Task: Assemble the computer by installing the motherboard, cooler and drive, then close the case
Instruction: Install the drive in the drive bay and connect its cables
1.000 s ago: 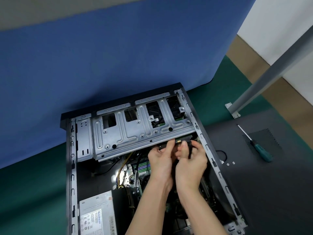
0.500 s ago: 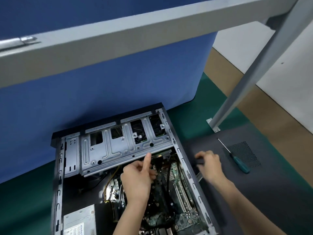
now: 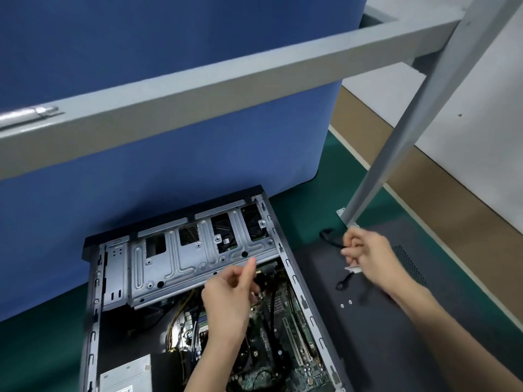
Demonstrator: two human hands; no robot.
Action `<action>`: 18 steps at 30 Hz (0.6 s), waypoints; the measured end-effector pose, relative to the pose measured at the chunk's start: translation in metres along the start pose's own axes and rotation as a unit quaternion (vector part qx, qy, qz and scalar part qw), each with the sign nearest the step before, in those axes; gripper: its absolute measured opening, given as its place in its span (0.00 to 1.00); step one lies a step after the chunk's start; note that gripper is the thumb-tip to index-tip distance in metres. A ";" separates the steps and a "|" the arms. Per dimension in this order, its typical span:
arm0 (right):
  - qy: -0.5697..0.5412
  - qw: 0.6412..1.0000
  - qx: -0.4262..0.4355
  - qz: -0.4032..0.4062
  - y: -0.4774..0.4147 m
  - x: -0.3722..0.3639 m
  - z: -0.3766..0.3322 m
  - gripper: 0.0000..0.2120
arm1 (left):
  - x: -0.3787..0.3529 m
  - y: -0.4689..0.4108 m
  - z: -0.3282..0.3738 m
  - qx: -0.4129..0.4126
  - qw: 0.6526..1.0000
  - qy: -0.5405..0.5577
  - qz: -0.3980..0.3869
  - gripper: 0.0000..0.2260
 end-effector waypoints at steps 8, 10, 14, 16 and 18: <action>-0.069 0.982 0.166 -0.059 0.083 -0.007 -0.107 0.12 | -0.037 0.013 0.071 0.041 0.942 0.293 -0.157 0.14; -0.079 0.982 0.159 -0.070 0.090 -0.021 -0.109 0.12 | -0.025 0.013 0.071 0.064 0.923 0.353 -0.136 0.14; -0.198 0.967 0.138 -0.087 0.097 -0.038 -0.114 0.05 | 0.005 0.016 0.070 0.031 0.929 0.348 -0.124 0.16; -0.276 0.950 0.125 -0.073 0.100 -0.042 -0.122 0.06 | 0.016 0.018 0.073 -0.002 0.939 0.323 -0.121 0.17; -0.342 0.930 0.109 -0.082 0.103 -0.050 -0.130 0.10 | 0.025 0.020 0.078 -0.041 0.947 0.300 -0.109 0.16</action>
Point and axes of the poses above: each hand's wrist, its own y-axis away from the middle knuckle, its own x-axis out of the back of the hand, z = x × y, the point moved 6 cm from there along -y, towards the middle knuckle, and after that the axes turned 6 degrees about -x, right-handed, at the moved point
